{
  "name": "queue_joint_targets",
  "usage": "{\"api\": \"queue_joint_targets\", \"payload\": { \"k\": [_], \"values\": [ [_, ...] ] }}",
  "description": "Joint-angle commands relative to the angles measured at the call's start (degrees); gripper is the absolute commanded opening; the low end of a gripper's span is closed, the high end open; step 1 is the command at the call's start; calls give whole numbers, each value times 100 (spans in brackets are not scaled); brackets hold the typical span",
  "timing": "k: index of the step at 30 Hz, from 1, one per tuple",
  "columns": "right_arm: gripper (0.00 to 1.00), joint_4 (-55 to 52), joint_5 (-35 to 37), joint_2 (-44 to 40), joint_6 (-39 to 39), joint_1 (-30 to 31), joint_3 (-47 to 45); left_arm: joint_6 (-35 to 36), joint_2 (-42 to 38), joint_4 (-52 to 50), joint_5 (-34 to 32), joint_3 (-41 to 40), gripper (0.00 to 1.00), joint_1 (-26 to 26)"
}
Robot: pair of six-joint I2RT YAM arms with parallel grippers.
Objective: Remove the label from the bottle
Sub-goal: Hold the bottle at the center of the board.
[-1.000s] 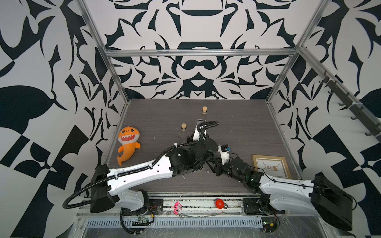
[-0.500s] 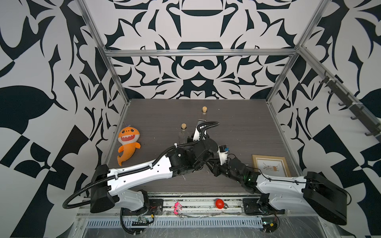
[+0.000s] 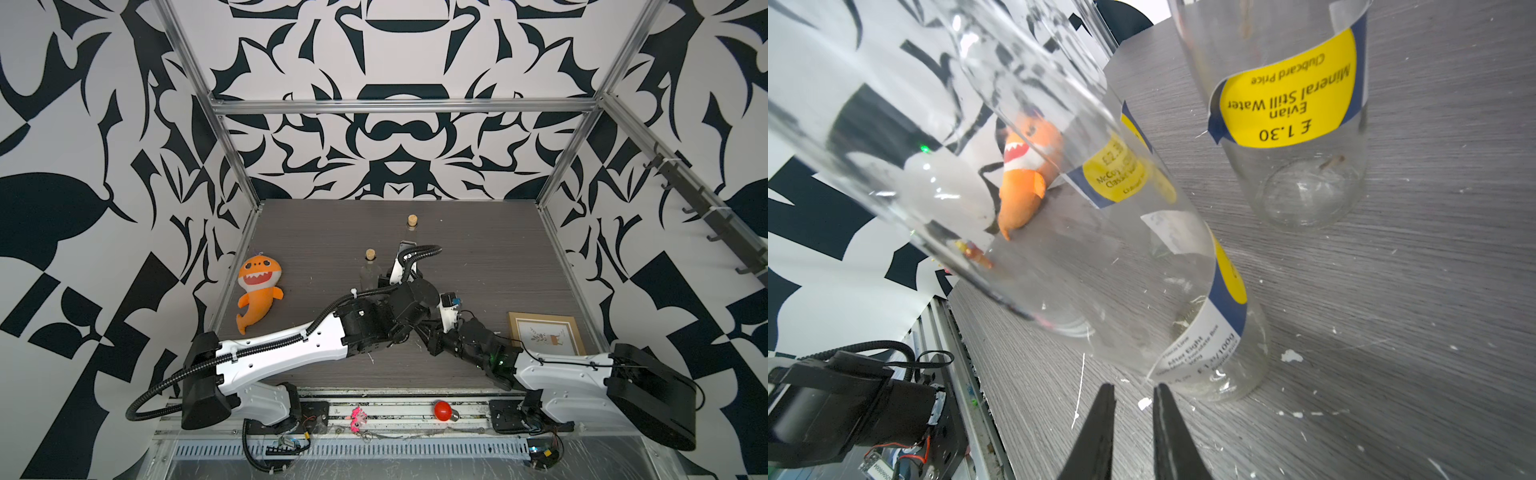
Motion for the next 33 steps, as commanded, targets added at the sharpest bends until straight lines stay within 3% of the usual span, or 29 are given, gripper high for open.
{"api": "queue_joint_targets", "payload": {
  "k": [1,21,33],
  "values": [
    [21,261,138,-46,-26,25,96,-175,-131,161,214,-102,0,-27],
    [15,331,242,121,-203,26,261,163,-336,570,544,-369,0,-27],
    [0,280,286,168,-168,26,281,288,-373,658,727,-393,0,-25]
  ]
}}
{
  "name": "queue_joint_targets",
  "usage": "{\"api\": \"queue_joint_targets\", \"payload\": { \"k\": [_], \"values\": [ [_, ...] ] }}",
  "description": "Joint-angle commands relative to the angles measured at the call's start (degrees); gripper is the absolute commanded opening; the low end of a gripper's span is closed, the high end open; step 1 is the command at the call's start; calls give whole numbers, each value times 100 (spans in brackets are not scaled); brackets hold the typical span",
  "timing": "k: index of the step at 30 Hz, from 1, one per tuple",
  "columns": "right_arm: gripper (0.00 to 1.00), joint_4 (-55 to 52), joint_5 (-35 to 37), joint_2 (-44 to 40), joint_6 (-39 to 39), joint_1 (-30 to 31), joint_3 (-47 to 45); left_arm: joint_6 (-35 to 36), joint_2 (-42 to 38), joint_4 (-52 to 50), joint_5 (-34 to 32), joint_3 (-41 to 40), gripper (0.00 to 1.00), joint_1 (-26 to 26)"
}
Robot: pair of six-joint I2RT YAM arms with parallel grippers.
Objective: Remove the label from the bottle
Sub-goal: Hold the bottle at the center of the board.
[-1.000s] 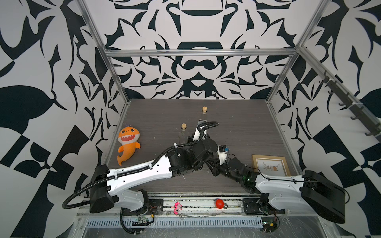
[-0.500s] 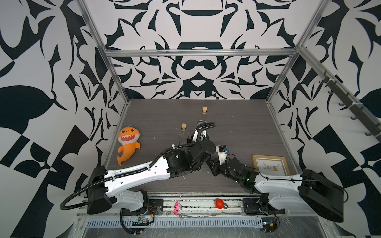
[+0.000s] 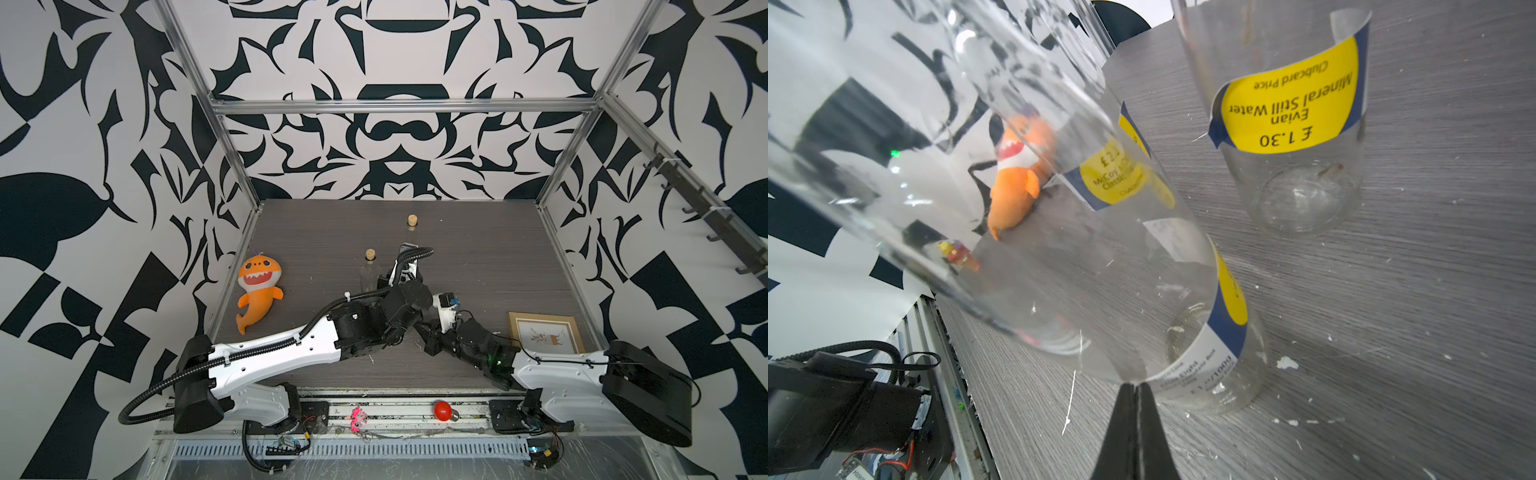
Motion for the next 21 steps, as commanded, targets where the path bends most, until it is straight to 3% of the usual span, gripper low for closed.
{"api": "queue_joint_targets", "payload": {
  "k": [1,12,21],
  "values": [
    [0,199,135,10,-13,7,224,-139,-132,286,362,-101,0,-28],
    [0,81,201,-160,-8,1,45,311,-383,822,982,-413,0,-34],
    [0,-144,296,-468,-10,-2,-105,354,-343,874,1094,-423,0,-34]
  ]
}}
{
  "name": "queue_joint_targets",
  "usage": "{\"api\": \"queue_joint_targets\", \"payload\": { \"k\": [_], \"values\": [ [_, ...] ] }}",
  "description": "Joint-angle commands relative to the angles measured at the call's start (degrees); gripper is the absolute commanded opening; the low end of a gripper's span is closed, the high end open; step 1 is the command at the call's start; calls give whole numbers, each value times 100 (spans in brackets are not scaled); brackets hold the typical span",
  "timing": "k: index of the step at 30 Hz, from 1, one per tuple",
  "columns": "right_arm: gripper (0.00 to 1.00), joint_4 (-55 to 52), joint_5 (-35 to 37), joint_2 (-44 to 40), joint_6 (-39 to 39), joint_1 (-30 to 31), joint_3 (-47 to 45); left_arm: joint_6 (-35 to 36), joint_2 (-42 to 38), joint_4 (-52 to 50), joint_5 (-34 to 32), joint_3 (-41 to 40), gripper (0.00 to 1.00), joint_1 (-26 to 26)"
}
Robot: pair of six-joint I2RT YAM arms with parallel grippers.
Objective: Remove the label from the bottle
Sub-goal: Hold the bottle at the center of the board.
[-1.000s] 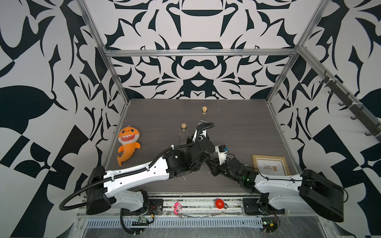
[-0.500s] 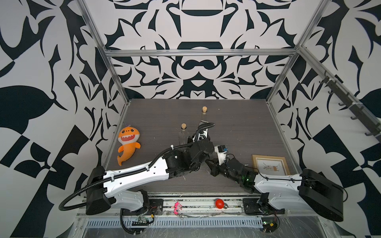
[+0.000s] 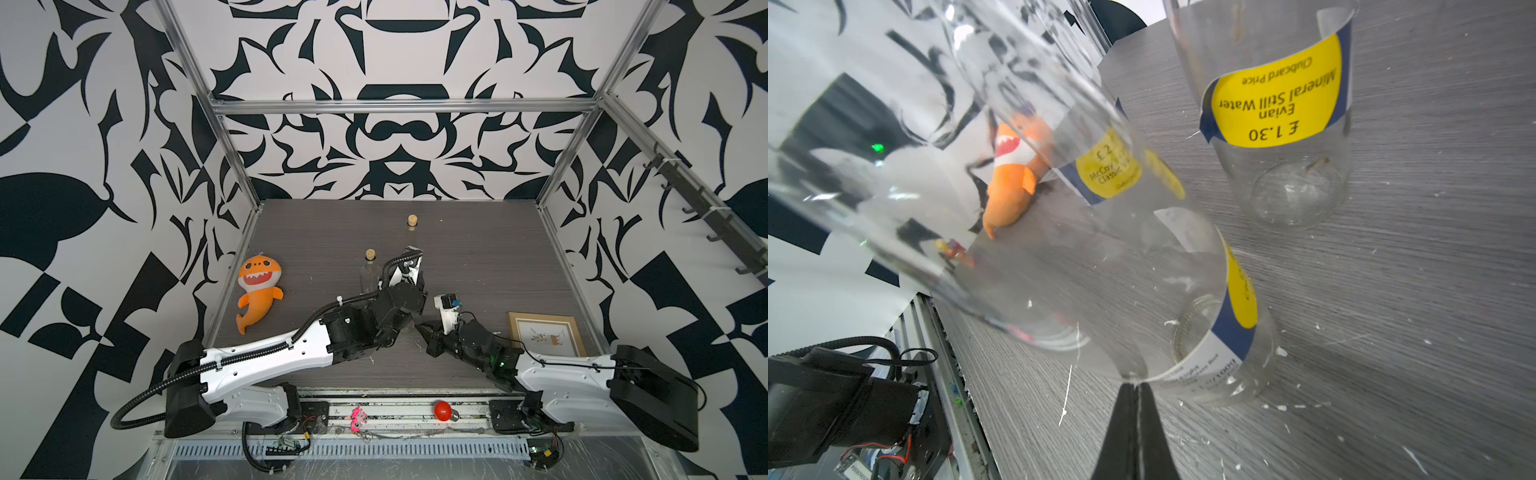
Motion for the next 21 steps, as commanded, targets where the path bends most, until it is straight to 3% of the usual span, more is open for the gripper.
{"api": "queue_joint_targets", "payload": {
  "k": [1,21],
  "values": [
    [0,58,238,-206,-11,-15,-10,-272,-21,301,400,-30,0,-60],
    [0,-636,134,-946,-45,-41,-202,508,-4,247,313,44,0,-59]
  ]
}}
